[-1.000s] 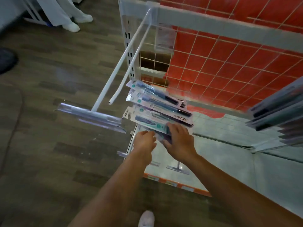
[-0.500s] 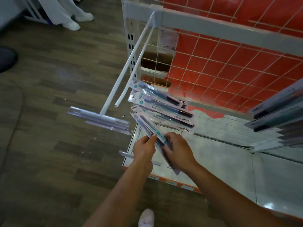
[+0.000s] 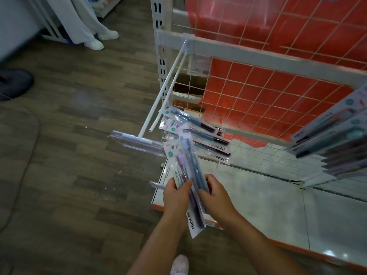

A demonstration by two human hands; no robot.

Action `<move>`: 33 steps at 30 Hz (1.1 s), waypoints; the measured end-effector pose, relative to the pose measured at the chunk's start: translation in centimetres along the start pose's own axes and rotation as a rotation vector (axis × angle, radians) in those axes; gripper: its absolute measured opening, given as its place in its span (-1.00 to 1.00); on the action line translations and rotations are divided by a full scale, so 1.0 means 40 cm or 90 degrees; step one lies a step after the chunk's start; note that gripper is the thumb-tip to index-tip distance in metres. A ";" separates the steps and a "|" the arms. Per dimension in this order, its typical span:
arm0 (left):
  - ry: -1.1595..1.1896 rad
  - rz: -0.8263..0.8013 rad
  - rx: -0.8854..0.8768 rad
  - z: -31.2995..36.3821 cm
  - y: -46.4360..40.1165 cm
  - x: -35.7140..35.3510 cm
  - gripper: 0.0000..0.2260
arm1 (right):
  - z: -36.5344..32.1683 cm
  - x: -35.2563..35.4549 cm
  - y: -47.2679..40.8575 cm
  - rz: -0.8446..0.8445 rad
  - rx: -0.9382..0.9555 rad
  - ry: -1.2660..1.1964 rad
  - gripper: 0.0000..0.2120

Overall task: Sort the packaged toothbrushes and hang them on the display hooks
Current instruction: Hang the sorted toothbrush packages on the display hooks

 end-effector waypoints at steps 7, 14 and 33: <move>-0.037 -0.060 -0.073 0.092 0.103 -0.038 -0.89 | -0.077 0.113 0.096 0.099 -0.024 -0.092 -0.81; -0.041 -0.169 -0.162 0.223 0.239 -0.104 -0.88 | -0.182 0.226 0.197 0.169 0.059 -0.182 -0.87; -0.096 -0.337 -0.302 0.423 0.525 -0.342 -0.81 | -0.390 0.477 0.451 0.241 0.267 -0.394 -0.80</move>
Point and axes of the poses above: each hand's wrist, its own y-axis away from the middle knuckle, its own x-axis out of the back of the hand, z = x × y, the point moved 8 cm from there along -y, towards the middle knuckle, and after that the axes turned 13 degrees about -y, right-handed, at the moved point
